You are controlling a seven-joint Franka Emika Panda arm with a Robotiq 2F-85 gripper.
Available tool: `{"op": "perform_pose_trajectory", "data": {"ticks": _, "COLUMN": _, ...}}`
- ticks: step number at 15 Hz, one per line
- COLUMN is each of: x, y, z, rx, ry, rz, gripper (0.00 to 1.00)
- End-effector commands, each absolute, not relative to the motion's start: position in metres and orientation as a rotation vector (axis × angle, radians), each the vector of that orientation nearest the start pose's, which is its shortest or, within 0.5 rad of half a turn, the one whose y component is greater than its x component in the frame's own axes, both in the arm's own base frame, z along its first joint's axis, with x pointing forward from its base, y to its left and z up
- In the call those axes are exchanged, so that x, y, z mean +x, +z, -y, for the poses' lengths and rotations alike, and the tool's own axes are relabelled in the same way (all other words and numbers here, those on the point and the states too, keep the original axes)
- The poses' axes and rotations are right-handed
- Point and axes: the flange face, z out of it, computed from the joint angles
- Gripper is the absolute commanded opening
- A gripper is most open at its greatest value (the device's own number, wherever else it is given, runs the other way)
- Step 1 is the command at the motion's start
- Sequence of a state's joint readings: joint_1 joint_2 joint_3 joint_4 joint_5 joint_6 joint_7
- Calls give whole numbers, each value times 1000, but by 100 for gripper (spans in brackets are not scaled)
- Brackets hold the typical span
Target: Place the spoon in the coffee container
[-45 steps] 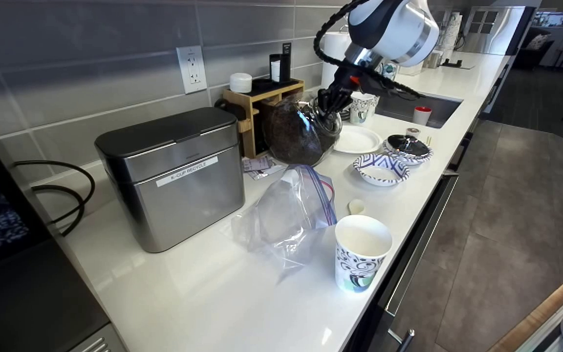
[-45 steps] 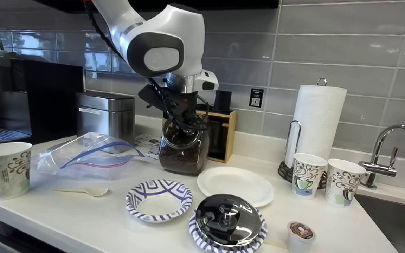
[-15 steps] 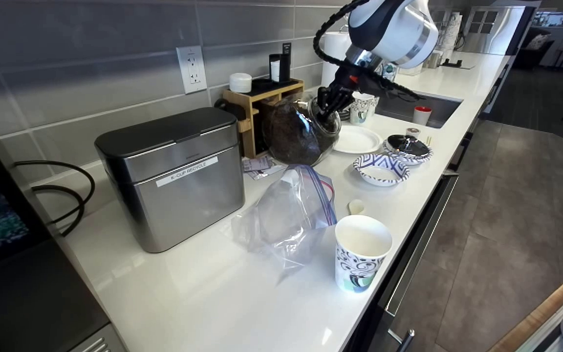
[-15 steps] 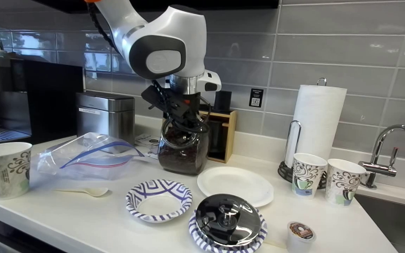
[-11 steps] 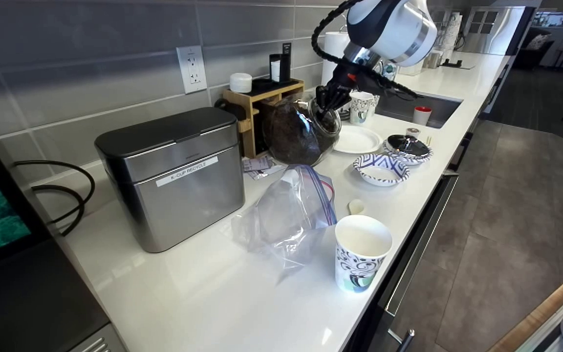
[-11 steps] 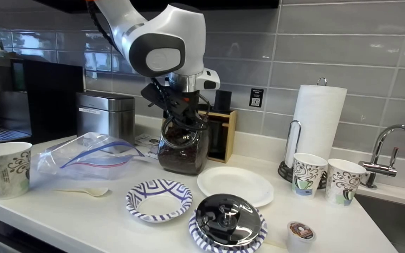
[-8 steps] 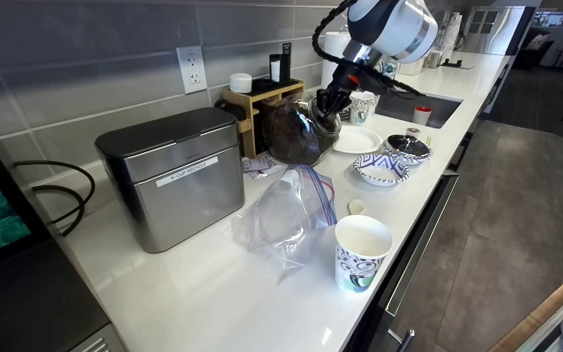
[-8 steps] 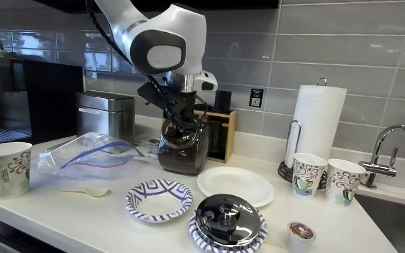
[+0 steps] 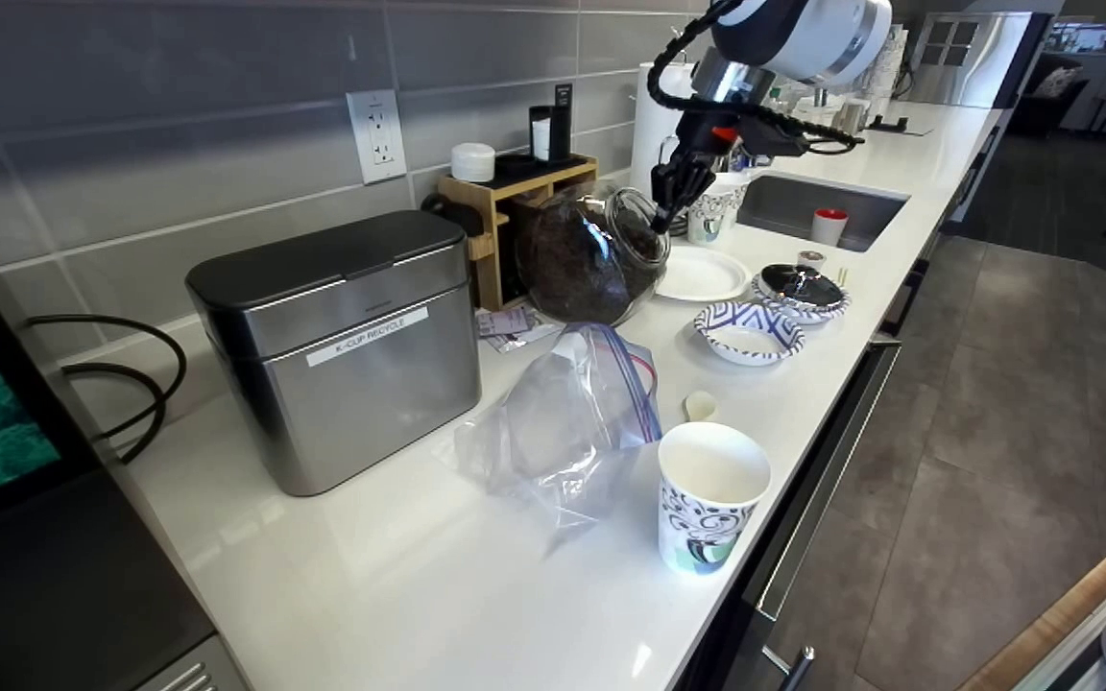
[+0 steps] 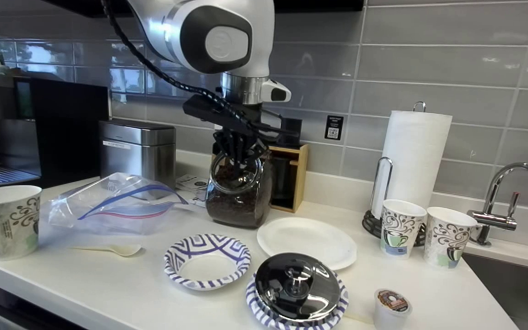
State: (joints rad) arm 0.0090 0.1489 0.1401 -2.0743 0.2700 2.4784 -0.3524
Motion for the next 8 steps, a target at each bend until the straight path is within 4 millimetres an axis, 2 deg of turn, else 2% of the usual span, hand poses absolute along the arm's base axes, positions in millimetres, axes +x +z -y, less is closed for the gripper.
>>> {"op": "perform_pose_trajectory", "data": {"ticks": 1, "x": 565, "y": 402, "z": -79, "rx": -2932, "ry": -320, "rz": 634, "gripper": 26}}
{"op": "perform_pose_trajectory", "data": {"ticks": 2, "x": 558, "y": 406, "z": -75, "rx": -2941, "ry": -283, "rz": 683, "gripper": 27}}
{"op": "perform_pose_trajectory", "data": {"ticks": 8, "x": 533, "y": 421, "z": -44, "rx": -3023, "ry": -210, "rz": 808, "gripper": 71}}
